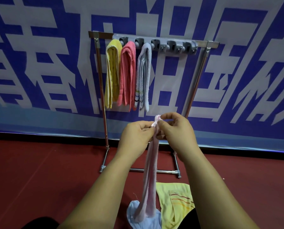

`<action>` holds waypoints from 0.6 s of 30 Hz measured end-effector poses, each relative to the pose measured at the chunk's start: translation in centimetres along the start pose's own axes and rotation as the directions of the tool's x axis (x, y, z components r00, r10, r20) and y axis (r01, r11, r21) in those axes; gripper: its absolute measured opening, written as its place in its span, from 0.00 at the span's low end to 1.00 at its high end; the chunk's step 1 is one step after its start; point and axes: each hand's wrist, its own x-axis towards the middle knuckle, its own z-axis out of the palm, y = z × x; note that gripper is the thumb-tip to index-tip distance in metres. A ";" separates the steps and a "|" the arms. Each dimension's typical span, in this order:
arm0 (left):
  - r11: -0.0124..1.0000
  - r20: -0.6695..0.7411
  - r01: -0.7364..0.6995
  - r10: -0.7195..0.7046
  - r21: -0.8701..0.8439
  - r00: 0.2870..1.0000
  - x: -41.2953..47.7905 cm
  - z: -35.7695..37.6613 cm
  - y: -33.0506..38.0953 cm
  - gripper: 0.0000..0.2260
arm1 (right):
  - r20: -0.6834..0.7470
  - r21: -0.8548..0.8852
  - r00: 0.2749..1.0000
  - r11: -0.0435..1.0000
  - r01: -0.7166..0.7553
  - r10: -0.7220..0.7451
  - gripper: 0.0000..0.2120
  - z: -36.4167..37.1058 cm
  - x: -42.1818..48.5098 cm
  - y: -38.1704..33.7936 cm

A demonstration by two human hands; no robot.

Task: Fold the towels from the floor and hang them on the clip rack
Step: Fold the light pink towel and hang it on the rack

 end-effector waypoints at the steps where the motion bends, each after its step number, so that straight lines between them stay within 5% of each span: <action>1: 1.000 0.019 -0.009 0.009 0.005 1.000 0.0 -0.1 0.1 0.10 | -0.003 0.010 1.000 1.000 -0.006 0.006 0.04 -0.1 0.0 -0.1; 9: 0.997 -0.019 -0.061 0.062 0.043 0.998 0.1 -1.2 1.2 0.10 | 0.105 0.212 0.993 0.975 -0.069 0.047 0.13 -1.1 0.2 -1.1; 13: 0.994 0.012 -0.105 0.104 0.020 0.994 0.2 -1.7 2.4 0.13 | -0.057 0.160 0.995 0.984 -0.073 0.083 0.14 -1.6 1.1 0.9; 18: 0.995 0.106 -0.094 0.098 -0.044 0.989 0.2 -2.3 2.9 0.14 | 0.268 0.408 0.962 0.899 -0.160 0.050 0.14 -1.6 0.6 2.0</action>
